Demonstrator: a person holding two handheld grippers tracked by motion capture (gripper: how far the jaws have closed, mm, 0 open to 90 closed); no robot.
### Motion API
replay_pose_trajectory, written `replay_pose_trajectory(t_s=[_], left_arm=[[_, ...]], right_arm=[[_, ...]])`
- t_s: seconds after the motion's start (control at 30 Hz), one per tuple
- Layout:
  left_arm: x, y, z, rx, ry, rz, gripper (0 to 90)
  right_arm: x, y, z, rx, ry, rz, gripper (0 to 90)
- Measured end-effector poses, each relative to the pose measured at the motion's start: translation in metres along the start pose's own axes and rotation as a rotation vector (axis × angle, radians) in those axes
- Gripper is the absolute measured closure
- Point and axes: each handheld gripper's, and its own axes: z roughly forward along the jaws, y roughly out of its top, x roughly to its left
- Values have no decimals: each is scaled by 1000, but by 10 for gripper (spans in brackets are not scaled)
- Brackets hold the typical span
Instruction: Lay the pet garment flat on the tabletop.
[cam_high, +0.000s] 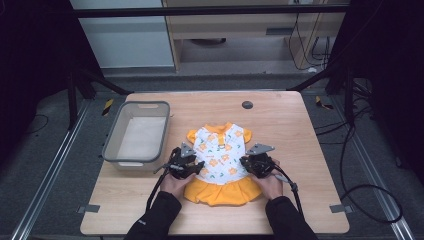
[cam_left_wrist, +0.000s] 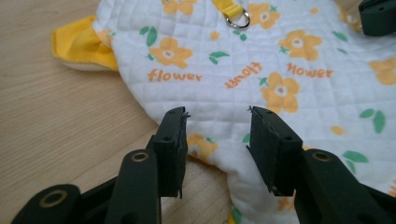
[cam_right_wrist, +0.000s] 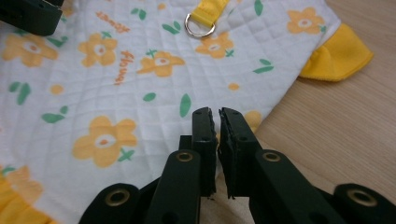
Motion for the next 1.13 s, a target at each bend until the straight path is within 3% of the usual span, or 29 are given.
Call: replay_pose_trajectory(t_s=[0.1,0.2,0.23,0.27,0.4,0.5,0.63,0.8,0.87,1.03,1.13], left_arm=[[0,3,-9,-37,-15,-13,553],[-6,5,-29,-59,-35,22,533],[-6,5,-29,-59,-35,22,531],[-9,-1,-39,-62,-46,38,530],[-10,-13,-54,-71,-59,46,524],[-10,-26,-65,-72,-53,55,489],[-7,-44,-82,-83,-53,39,450],[-6,-55,-96,-98,-34,34,379],[-2,-60,-100,-97,-20,32,346],[11,-73,-111,-92,16,-15,314],[16,-77,-117,-104,24,-34,291]], right_arm=[[0,3,-13,-42,13,8,850],[0,4,-29,-85,22,28,851],[-1,3,-33,-102,30,30,850],[-1,2,-38,-112,33,36,846],[-1,-2,-51,-138,43,56,827],[-4,-8,-63,-166,48,87,770],[-11,-19,-80,-201,20,129,656],[-18,-36,-88,-165,-52,136,512],[-21,-43,-89,-158,-57,155,456],[-27,-54,-96,-161,-92,202,312],[-30,-61,-101,-171,-108,219,279]])
